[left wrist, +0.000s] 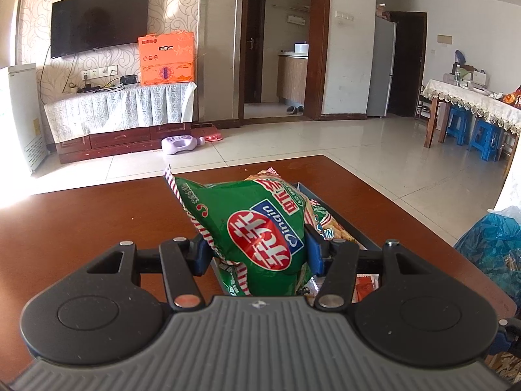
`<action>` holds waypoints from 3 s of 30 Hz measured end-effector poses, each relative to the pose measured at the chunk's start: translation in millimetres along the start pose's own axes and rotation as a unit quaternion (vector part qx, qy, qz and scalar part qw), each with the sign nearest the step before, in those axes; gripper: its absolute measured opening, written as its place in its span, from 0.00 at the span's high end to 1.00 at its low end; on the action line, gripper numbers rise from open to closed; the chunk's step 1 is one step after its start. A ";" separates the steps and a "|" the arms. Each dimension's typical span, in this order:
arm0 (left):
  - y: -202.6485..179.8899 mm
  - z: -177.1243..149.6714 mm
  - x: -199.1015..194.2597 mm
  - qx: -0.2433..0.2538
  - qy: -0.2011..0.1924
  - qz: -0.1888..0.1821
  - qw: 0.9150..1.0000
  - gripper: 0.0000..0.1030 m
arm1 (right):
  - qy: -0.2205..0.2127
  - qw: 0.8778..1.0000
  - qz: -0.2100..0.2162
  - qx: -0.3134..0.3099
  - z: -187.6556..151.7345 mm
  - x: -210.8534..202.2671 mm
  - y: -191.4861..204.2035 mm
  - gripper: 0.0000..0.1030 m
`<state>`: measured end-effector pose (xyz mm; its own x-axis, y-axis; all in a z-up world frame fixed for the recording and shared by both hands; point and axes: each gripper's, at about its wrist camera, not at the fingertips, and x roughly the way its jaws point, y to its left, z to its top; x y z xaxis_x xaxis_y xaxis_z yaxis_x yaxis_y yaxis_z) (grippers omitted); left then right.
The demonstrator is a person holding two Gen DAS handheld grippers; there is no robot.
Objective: Organize snacks
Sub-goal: 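Lower the chip bag with the left tool while the right tool drops the gold cake into the box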
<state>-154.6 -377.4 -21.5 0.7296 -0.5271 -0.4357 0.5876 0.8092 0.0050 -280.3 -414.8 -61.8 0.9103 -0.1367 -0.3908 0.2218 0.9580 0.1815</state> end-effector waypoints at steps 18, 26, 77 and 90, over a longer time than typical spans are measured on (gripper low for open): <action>-11.0 0.3 48.8 0.003 0.027 -0.022 0.999 0.40 | 0.009 1.000 0.002 0.001 4.4 1.6 -0.4 0.59; -14.2 -0.4 67.9 0.000 0.033 -0.023 0.999 0.38 | 0.015 1.000 0.003 -0.001 6.2 7.1 -1.6 0.59; 22.1 -4.2 10.6 -0.021 0.020 -0.024 0.999 0.19 | 0.023 0.999 -0.013 -0.041 24.6 63.7 11.0 0.20; 4.6 -37.6 -99.1 -0.024 -0.002 -0.040 0.999 0.17 | 0.019 0.998 -0.062 0.002 -1.9 -59.0 16.8 0.14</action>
<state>-237.4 -311.7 -12.1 0.6822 -0.5920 -0.4290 0.6272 0.7754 -0.0727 -330.9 -390.1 -37.4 0.8616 -0.2448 -0.4446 0.3342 0.9330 0.1338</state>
